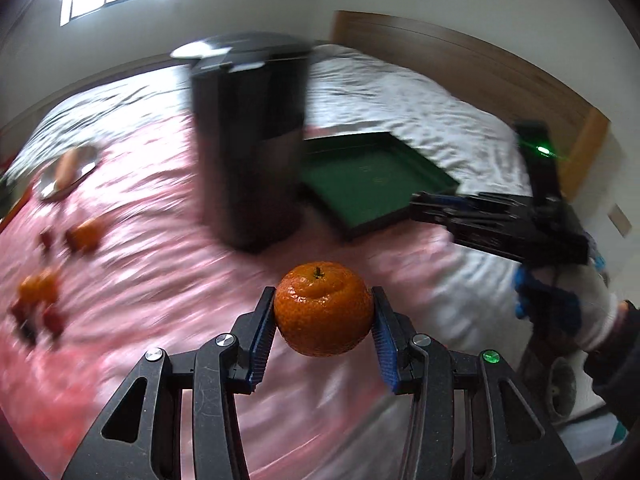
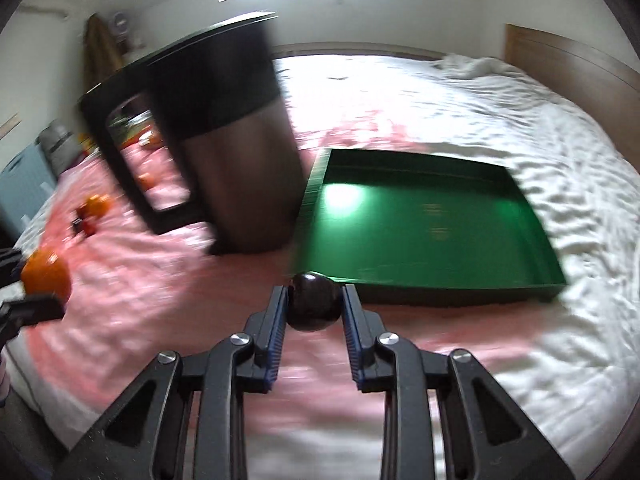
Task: Organize fruits
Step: 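Carry the tangerine and plum in both tools over to the green tray, then open the left tool over the tray while the right tool releases the plum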
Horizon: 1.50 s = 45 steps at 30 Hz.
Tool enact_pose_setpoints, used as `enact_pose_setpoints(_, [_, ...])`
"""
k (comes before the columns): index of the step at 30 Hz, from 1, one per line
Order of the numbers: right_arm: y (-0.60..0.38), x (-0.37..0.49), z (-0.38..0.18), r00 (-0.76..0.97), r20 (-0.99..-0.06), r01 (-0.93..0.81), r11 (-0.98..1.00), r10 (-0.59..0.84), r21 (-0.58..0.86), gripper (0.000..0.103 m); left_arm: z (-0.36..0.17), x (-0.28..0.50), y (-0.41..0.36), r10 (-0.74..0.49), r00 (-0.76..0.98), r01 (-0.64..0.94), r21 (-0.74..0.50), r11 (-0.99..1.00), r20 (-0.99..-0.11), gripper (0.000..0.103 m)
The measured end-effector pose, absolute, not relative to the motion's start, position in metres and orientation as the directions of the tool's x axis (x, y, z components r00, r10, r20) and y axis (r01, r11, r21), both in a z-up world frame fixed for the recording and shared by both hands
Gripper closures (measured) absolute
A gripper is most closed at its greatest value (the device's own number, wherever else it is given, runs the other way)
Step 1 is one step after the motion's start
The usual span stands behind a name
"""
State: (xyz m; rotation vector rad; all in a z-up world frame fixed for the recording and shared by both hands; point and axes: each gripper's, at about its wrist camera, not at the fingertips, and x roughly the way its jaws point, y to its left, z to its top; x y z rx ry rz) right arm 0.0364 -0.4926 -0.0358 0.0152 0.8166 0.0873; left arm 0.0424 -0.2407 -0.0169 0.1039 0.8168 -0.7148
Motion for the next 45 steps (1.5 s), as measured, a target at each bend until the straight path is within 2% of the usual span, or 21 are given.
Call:
enact_pose_setpoints(5, [-0.548, 0.062, -0.038, 0.705, -0.709, -0.003, 0.999, 0.030, 0.039, 0.072, -0.015, 0.061, -0.322, -0.575, 0.419, 0.685, -0.172, 0.708, -0.703, 0.063])
enact_pose_setpoints(13, [-0.608, 0.134, -0.062, 0.685, -0.728, 0.075, 0.996, -0.013, 0.053, 0.072, -0.041, 0.136, -0.413, -0.506, 0.410, 0.659, -0.137, 0.740, -0.759, 0.063])
enact_pose_setpoints(22, [-0.621, 0.163, -0.104, 0.609, -0.791, 0.119, 0.993, -0.056, 0.021, 0.072, -0.090, 0.185, -0.448, -0.401, 0.380, 0.591, -0.115, 0.799, -0.833, 0.063])
enact_pose_setpoints(30, [-0.619, 0.164, -0.111, 0.585, -0.805, 0.135, 0.991, -0.096, -0.019, 0.070, -0.113, 0.189, -0.454, -0.351, 0.341, 0.598, -0.087, 0.797, -0.872, 0.062])
enact_pose_setpoints(33, [-0.622, 0.162, -0.107, 0.580, -0.808, 0.161, 0.987, -0.103, -0.010, 0.057, -0.110, 0.189, -0.454, -0.345, 0.342, 0.595, -0.083, 0.799, -0.874, 0.062])
enact_pose_setpoints(38, [-0.617, 0.147, -0.080, 0.614, -0.778, 0.173, 0.984, -0.130, -0.028, 0.016, -0.083, 0.176, -0.450, -0.351, 0.406, 0.599, -0.044, 0.799, -0.844, 0.060])
enact_pose_setpoints(42, [-0.610, 0.130, -0.055, 0.645, -0.749, 0.184, 0.982, -0.154, -0.044, 0.001, -0.053, 0.151, -0.444, -0.396, 0.441, 0.631, -0.036, 0.775, -0.806, 0.053])
enact_pose_setpoints(45, [-0.601, 0.115, -0.040, 0.655, -0.735, 0.190, 0.980, -0.176, -0.066, 0.000, -0.037, 0.135, -0.439, -0.419, 0.451, 0.647, -0.035, 0.761, -0.788, 0.052])
